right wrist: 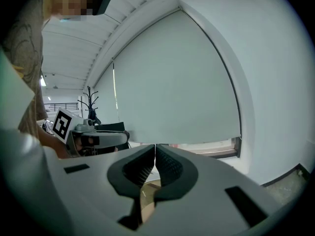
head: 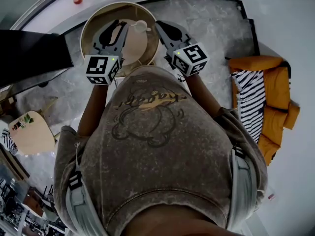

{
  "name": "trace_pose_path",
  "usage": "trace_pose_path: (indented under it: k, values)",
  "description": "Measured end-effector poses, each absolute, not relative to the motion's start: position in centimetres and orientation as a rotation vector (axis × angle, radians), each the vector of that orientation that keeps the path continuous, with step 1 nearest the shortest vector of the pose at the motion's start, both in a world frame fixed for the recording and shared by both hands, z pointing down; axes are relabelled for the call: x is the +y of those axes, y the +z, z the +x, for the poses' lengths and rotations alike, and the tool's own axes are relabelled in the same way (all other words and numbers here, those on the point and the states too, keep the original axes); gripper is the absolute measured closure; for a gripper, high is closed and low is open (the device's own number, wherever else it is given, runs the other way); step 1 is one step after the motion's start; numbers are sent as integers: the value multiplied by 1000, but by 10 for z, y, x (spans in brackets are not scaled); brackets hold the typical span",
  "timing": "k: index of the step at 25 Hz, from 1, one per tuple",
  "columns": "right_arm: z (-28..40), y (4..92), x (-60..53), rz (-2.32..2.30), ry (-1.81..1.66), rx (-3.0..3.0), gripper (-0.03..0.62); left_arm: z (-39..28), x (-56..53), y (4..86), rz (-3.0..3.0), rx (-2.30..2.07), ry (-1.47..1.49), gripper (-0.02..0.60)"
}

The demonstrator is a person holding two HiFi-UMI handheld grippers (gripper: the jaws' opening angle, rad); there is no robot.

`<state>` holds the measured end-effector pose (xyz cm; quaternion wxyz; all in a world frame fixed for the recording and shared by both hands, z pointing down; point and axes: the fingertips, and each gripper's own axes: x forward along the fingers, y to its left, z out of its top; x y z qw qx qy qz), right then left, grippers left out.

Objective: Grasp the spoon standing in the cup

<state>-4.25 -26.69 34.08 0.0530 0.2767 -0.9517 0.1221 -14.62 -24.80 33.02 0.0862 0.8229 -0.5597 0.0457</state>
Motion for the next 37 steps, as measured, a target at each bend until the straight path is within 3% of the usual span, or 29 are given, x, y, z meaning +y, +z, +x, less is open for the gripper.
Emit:
trace_pose_path:
  k: [37]
  values:
    - [-48,350,-270,803,369,-2887,575,-145,-247,337,2427,-1652,124,457]
